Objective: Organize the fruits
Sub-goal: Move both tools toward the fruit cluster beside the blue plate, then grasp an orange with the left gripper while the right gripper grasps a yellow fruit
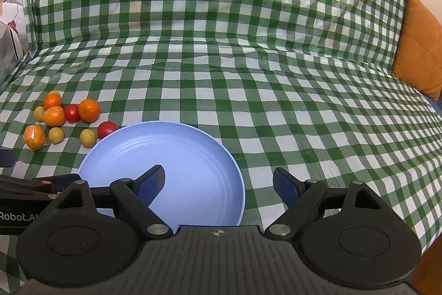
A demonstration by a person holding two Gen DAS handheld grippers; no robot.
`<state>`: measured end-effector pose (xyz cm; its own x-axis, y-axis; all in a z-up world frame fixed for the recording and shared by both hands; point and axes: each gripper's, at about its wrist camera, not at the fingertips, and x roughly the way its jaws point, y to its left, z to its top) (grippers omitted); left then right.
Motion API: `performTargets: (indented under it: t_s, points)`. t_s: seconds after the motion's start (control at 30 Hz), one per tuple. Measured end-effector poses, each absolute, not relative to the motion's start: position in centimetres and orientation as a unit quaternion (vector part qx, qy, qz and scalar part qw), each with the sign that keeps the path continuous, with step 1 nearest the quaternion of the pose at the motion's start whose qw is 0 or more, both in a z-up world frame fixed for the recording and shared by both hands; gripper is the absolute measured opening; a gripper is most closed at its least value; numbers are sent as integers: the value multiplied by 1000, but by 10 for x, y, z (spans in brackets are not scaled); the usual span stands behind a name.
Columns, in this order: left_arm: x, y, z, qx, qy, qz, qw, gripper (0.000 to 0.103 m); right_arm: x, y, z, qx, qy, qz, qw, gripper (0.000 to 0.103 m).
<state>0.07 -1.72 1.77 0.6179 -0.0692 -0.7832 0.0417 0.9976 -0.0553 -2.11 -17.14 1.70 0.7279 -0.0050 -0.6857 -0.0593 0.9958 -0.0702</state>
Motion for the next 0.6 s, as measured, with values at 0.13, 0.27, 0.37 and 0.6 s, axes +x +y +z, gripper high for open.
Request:
performTargets:
  t_s: [0.13, 0.27, 0.37, 0.6]
  points:
    - [0, -18, 17, -12, 437, -37, 898, 103, -22, -171, 17, -43, 366, 13, 930, 86]
    - [1, -18, 16, -10, 439, -40, 898, 103, -24, -170, 17, -42, 362, 13, 931, 84]
    - [1, -16, 15, -9, 440, -42, 897, 103, -25, -170, 18, -40, 359, 10, 932, 82]
    - [2, 5, 27, -29, 434, -65, 898, 86, -27, -169, 22, -16, 350, 8, 936, 58]
